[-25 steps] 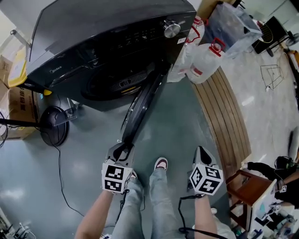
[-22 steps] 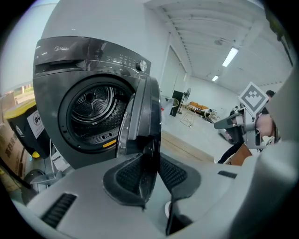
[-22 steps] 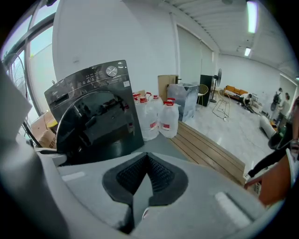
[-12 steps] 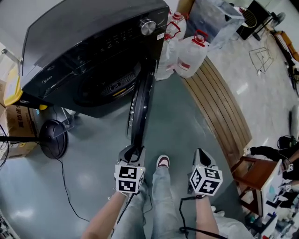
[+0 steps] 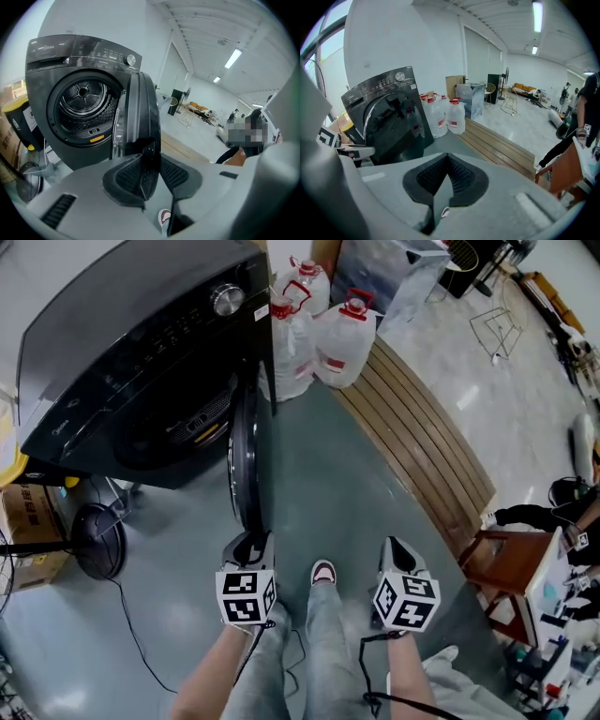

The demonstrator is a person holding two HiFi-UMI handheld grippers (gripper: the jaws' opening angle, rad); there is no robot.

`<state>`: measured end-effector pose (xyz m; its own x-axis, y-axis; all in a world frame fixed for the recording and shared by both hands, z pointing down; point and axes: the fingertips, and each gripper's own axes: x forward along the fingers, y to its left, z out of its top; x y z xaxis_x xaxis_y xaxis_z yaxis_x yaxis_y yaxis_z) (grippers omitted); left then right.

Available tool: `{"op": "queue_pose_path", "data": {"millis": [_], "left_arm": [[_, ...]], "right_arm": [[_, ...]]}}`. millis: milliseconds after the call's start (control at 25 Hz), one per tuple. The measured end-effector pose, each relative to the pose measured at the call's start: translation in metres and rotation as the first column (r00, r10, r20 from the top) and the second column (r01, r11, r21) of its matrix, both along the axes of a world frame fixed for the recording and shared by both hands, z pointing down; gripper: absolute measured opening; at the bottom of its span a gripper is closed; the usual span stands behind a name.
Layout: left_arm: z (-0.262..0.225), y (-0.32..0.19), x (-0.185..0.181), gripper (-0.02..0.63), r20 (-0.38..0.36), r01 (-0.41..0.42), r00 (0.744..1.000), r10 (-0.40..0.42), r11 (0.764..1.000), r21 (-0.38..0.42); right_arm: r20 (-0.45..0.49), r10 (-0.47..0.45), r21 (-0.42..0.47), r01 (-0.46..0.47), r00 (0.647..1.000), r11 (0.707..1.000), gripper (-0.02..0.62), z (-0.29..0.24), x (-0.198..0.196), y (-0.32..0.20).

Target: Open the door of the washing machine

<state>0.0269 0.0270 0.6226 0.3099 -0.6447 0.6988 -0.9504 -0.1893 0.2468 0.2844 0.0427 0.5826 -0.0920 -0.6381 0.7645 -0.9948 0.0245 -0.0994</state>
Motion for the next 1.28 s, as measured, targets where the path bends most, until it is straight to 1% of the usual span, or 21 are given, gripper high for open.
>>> {"op": "queue_pose_path", "data": {"millis": [80, 160, 400, 800, 1040, 1280], "left_arm": [[-0.001, 0.0, 0.011, 0.107, 0.003, 0.003, 1.0, -0.003, 1.0, -0.008], [-0.001, 0.001, 0.024, 0.109, 0.002, -0.013, 1.0, 0.013, 1.0, -0.018], [-0.002, -0.002, 0.054, 0.112, -0.013, -0.012, 1.0, 0.011, 0.999, -0.031], [-0.002, -0.011, 0.09, 0.117, -0.033, -0.005, 0.999, 0.005, 1.0, -0.015], [-0.002, -0.018, 0.112, 0.117, -0.039, 0.009, 0.999, -0.01, 1.0, -0.022], [-0.004, -0.026, 0.133, 0.117, -0.051, -0.015, 0.999, 0.014, 1.0, -0.01]], "right_arm": [[-0.007, -0.004, -0.009, 0.004, 1.0, 1.0, 0.005, 0.001, 0.014, 0.001], [-0.005, 0.006, -0.024, -0.006, 1.0, 1.0, 0.005, 0.004, 0.027, 0.004], [-0.006, 0.01, -0.038, -0.01, 1.0, 0.999, 0.005, 0.006, 0.052, 0.003], [-0.002, -0.004, -0.05, 0.004, 1.0, 0.999, 0.005, 0.013, 0.06, 0.003], [-0.01, -0.004, -0.052, 0.003, 1.0, 0.999, 0.005, 0.011, 0.076, 0.001], [-0.013, 0.014, -0.05, -0.015, 1.0, 0.999, 0.005, 0.01, 0.092, -0.002]]}}
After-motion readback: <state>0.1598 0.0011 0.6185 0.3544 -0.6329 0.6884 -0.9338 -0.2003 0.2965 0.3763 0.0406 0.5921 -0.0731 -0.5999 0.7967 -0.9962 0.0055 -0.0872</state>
